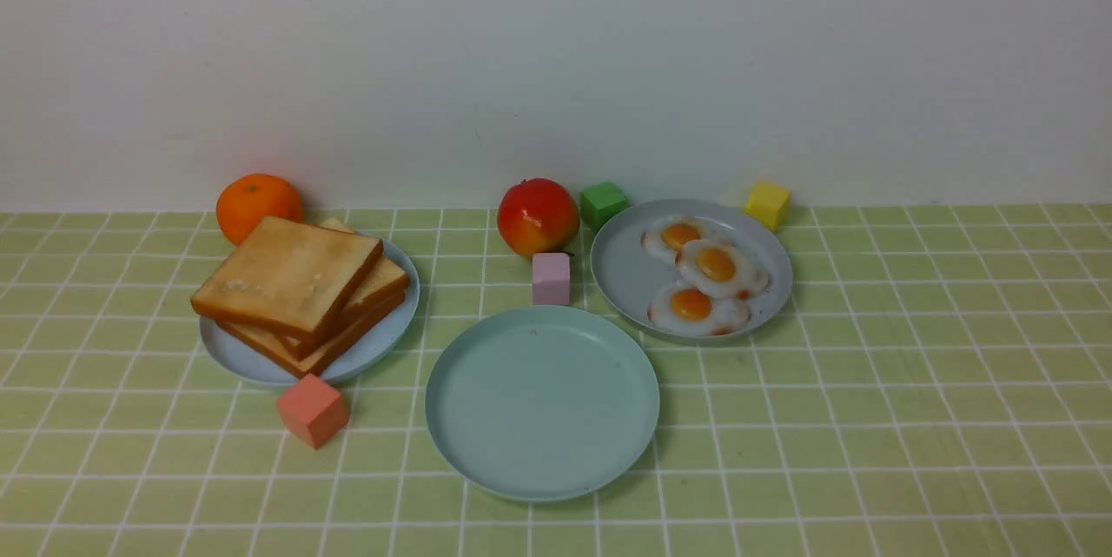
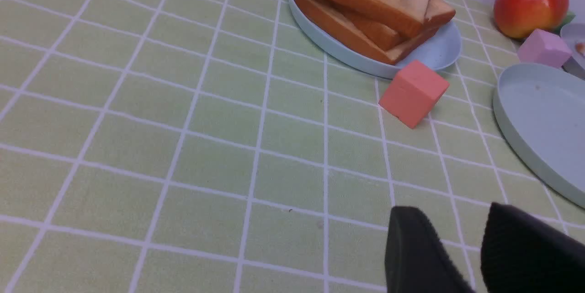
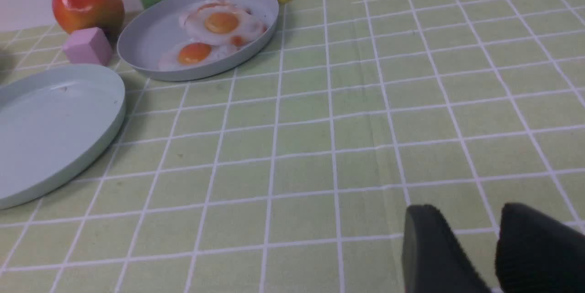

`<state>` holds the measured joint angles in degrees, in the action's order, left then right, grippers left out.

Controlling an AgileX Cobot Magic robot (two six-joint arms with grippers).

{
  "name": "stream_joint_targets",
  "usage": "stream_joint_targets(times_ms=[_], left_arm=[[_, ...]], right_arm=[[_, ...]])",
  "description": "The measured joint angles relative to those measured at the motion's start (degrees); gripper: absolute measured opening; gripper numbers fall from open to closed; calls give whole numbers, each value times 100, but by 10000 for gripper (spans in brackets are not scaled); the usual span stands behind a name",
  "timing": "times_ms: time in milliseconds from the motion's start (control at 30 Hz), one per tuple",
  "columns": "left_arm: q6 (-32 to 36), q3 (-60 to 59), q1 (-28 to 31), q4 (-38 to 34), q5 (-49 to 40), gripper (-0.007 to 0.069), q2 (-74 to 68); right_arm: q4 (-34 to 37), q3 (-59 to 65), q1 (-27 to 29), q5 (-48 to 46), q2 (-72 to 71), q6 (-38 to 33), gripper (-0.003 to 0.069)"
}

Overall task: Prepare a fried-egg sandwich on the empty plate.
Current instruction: Use the left arm to grab a slice of bread

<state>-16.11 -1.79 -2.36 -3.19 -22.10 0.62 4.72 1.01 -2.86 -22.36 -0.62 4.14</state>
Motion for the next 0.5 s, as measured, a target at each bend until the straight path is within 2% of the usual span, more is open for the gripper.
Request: stream_joint_targets(times_ms=[333, 433, 500], left_arm=[[0, 0, 0, 0, 0, 238, 0], [-33, 0, 0, -11, 160, 238, 0], [-297, 0, 0, -347, 578, 238, 0]], right_arm=[[0, 0, 0, 0, 0, 0, 241], [0, 0, 0, 0, 0, 0, 241], [0, 0, 0, 0, 0, 0, 241]])
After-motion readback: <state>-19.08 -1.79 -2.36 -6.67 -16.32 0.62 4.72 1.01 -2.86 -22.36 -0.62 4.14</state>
